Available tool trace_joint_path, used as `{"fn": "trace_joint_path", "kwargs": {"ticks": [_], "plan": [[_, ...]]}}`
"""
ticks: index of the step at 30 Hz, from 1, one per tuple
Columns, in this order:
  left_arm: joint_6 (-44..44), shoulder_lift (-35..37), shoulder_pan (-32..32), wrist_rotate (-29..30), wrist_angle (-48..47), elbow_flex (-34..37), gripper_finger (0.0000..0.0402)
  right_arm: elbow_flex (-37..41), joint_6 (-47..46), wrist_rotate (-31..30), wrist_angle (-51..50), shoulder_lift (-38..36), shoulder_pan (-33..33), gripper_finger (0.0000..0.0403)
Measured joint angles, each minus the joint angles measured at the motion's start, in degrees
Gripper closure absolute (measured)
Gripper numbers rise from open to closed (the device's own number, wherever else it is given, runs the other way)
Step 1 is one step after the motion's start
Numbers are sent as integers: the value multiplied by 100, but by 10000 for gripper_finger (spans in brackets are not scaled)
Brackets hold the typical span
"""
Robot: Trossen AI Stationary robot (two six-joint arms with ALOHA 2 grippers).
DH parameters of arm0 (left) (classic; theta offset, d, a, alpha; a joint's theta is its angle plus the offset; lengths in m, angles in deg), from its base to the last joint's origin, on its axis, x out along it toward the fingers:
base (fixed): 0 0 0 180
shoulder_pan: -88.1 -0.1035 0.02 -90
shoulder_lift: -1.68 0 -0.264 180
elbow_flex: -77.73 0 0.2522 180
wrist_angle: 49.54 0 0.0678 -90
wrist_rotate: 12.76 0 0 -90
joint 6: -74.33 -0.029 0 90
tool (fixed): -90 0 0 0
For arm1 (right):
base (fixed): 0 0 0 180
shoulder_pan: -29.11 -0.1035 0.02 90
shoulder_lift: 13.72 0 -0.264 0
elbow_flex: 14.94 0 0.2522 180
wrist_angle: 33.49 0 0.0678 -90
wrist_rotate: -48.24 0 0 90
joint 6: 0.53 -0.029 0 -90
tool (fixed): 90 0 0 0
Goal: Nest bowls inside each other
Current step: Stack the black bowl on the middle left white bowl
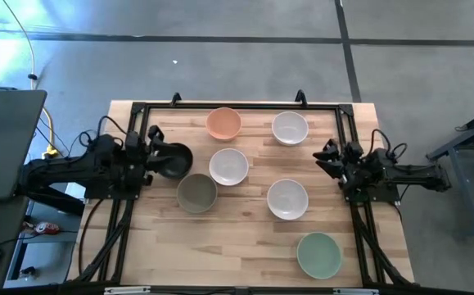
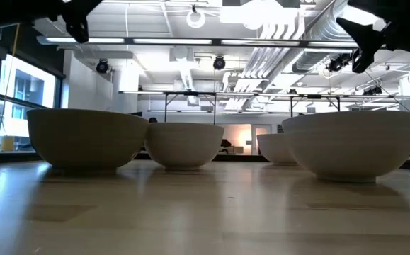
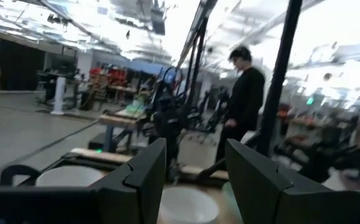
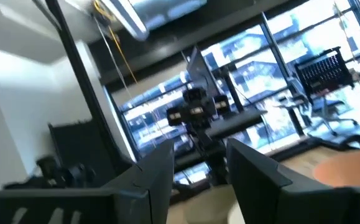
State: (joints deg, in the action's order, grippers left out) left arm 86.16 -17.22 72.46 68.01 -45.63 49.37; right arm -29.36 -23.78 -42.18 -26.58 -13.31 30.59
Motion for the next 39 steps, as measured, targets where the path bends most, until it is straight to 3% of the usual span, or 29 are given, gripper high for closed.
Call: {"fn": "trace_joint_path", "kwargs": {"ticks": [7,14,22,32,39], "plan": [[-451,-679,0,-160,-362,-4,247,0,87,-63,-363,2,3,261],[-5,-1003,0,-216,-339,-2,247,-634,917,-173,-1105,18,0,261],[213,-1221,83,497,41,-188,247,-1655,1129,-260,-2586,410,2,261],[126,-1781,-143,1530,-2106,-1452,247,-3010,1136,-422,-3299,1857,2,261],[51,-1974,-376,2522,-4963,-2599,247,-4012,1172,-514,-3922,3058,0,261]]}}
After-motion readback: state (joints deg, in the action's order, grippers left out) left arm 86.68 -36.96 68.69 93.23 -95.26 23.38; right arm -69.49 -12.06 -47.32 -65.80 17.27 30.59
